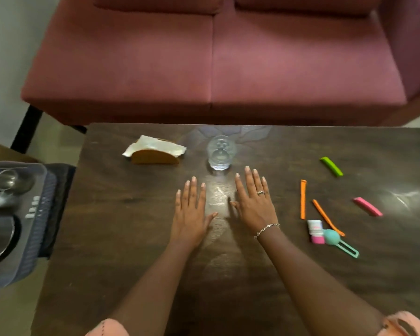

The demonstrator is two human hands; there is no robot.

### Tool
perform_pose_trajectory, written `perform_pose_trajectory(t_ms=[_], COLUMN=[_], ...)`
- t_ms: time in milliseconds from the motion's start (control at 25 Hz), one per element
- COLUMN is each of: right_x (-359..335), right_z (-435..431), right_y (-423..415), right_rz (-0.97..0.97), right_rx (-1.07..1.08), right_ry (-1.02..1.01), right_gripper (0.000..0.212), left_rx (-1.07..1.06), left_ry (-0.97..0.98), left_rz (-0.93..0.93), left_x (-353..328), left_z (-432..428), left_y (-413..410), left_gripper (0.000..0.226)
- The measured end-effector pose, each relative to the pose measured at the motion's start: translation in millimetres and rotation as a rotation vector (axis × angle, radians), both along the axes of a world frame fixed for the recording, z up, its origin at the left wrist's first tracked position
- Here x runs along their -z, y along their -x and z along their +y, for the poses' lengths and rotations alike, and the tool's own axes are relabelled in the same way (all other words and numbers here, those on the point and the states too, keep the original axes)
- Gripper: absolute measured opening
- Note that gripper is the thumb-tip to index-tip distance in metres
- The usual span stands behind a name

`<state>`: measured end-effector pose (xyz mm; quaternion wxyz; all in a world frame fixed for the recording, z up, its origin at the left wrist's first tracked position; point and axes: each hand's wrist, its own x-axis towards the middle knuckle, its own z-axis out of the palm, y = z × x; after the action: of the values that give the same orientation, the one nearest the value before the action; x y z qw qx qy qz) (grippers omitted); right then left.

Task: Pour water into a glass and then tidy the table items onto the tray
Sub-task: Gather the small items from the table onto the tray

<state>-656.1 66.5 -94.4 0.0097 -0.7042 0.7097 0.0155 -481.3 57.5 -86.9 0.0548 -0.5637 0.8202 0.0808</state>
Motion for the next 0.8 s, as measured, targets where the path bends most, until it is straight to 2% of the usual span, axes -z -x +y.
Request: perform_pose_trajectory(t_ms=[360,520,600,680,800], right_x=[10.7,16.5,21.5,23.9,35.0], right_z=[61.2,90.4,107.7,123.6,143.7], right_y=[126.9,173.5,195.9,211.2,231.6], right_rz=[-0.038,-0.160,-0.253,-0.315,-0.273], right_rx=[0.242,0.360,0.491,0.623,0.702], right_ry=[0.012,-0.044,-0.084,-0.157,-0.305], right_gripper=[0.061,0.056,0.052,0.038,0.026], left_rx=[0.235,0.397,0.569,0.771,0.983], left_ry=[-0.046,-0.087,-0.030,0.065,0.155], left_rz=[0.016,0.010,0.013,0.060,0.038], left_x=[12.6,23.0,31.7,39.1,52.7], left_z=[22.1,38.2,46.9,49.3,45.2], left_y=[125.4,164.4,183.8,200.2,230.7], left_gripper=[0.068,0.071,0.057,0.036,0.039])
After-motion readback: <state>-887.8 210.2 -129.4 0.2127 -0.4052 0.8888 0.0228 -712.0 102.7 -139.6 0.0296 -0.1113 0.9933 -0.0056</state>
